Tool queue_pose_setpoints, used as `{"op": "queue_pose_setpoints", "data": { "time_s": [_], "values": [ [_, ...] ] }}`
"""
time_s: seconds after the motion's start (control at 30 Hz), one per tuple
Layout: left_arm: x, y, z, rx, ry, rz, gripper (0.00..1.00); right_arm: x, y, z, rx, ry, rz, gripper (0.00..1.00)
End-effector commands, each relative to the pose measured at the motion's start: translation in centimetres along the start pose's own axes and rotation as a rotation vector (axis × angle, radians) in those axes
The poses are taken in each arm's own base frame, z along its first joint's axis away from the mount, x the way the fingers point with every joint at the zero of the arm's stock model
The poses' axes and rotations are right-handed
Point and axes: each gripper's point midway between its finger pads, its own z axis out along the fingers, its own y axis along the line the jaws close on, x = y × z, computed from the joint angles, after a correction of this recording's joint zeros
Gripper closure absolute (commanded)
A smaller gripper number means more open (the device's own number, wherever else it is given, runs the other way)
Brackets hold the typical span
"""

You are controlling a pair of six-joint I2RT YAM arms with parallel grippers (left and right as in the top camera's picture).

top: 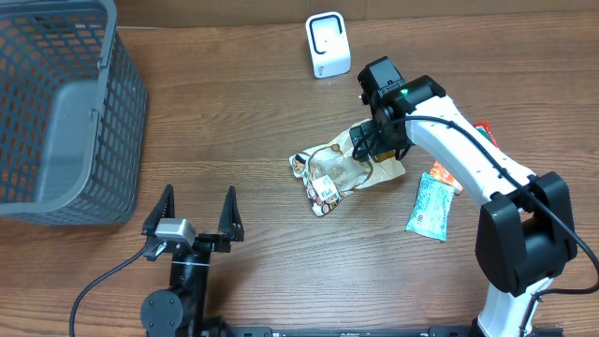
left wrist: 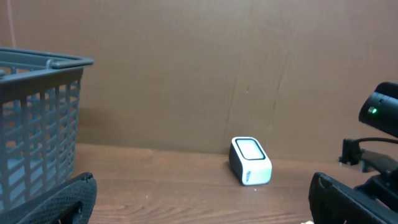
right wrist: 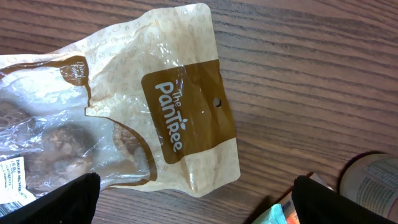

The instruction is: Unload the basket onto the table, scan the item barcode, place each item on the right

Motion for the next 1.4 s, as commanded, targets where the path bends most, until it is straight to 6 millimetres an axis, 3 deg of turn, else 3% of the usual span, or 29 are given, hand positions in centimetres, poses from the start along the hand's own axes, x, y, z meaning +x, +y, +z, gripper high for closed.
{"op": "queue_pose_setpoints", "data": {
  "time_s": [0.0,0.6,1.37],
  "values": [
    [1.9,0.4,0.2,-0.002,0.007,0.018,0.00,0.1,-0.3,0.3,0.012,0.005,0.007,0.00],
    [8.7,1.8,-0.3,-0.035,0.231,0.153,0.00,0.1,-0.3,0.3,0.012,0.005,0.007,0.00],
    [8.7,1.9,-0.3,-0.034,0.232,0.235,0.00,0.2,-0.3,0.3,0.012,0.006,0.007,0.00]
  ]
}}
